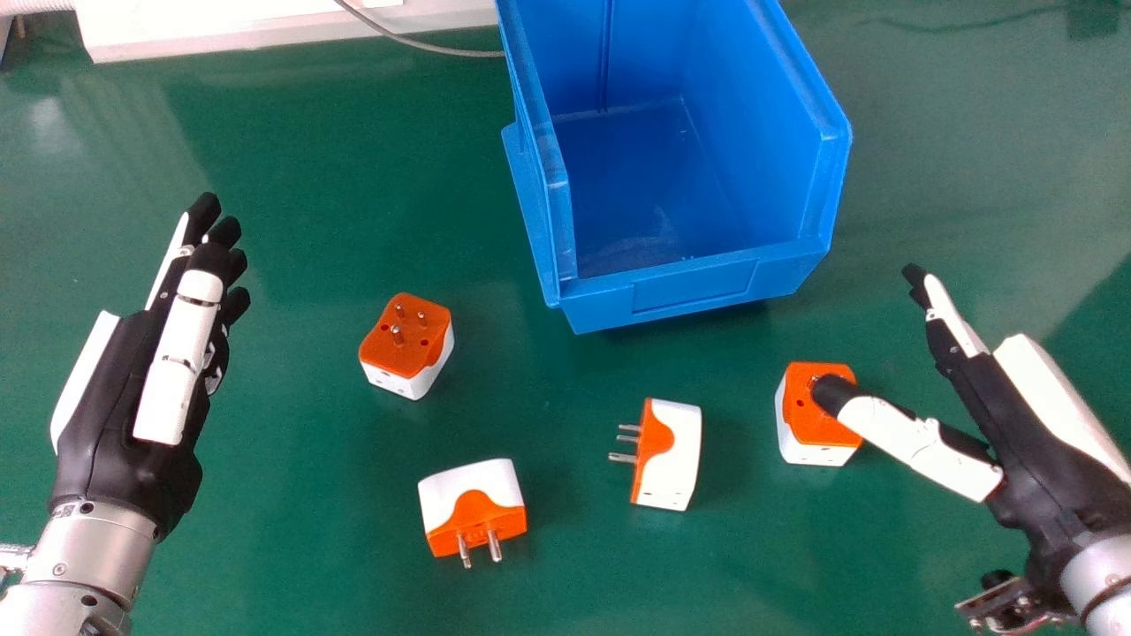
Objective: Pick all objects and put in blue box
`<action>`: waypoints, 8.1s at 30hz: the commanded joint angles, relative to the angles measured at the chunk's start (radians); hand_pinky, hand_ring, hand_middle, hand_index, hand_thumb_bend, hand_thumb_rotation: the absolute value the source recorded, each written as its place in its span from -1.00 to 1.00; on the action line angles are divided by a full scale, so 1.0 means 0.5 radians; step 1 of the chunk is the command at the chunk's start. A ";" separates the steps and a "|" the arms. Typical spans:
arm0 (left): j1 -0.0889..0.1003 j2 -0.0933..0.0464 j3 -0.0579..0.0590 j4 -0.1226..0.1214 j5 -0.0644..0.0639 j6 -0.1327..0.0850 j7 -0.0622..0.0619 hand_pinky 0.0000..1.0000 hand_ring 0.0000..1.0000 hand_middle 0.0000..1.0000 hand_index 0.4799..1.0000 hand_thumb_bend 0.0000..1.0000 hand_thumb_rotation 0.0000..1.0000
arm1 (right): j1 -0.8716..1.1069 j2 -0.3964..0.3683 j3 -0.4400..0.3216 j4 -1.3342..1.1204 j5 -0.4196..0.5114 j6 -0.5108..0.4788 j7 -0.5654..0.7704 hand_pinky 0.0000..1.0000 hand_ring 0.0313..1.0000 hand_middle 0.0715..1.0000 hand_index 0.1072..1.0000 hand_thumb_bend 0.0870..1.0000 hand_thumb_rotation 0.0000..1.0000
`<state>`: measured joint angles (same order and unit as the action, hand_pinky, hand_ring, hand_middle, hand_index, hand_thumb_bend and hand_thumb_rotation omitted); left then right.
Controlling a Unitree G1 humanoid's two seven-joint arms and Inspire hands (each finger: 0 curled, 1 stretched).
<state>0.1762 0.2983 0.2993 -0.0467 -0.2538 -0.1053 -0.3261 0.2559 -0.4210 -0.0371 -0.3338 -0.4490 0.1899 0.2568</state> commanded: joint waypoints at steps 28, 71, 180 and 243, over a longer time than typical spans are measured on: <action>-0.099 0.018 0.002 0.033 0.043 -0.008 0.012 1.00 1.00 1.00 1.00 -0.20 0.95 | -0.700 -0.506 0.474 0.501 -0.535 0.067 0.349 0.88 0.99 1.00 0.93 0.17 0.12; -0.050 0.022 0.018 -0.048 0.035 0.015 0.014 1.00 1.00 1.00 1.00 -0.08 0.92 | -0.980 -0.610 0.748 0.913 -0.820 -0.435 0.229 0.71 0.86 0.92 0.77 0.03 -0.09; -0.064 0.028 0.010 -0.166 0.050 0.109 0.031 0.96 1.00 1.00 1.00 0.06 0.84 | -0.442 -0.526 0.555 0.523 -0.891 -0.400 -0.617 -0.16 -0.13 -0.08 -0.25 -0.10 -1.00; 0.037 -0.016 -0.017 -0.267 0.068 0.117 0.065 0.98 1.00 1.00 1.00 0.07 0.83 | -2.738 0.043 0.934 2.121 -1.164 -0.448 -0.761 -0.33 -0.15 -0.02 -0.14 -0.11 -1.00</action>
<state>0.1888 0.2906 0.2890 -0.1496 -0.2148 -0.0408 -0.2954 -1.0411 -0.4010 0.4232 0.7120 -1.0264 -0.0450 -0.0808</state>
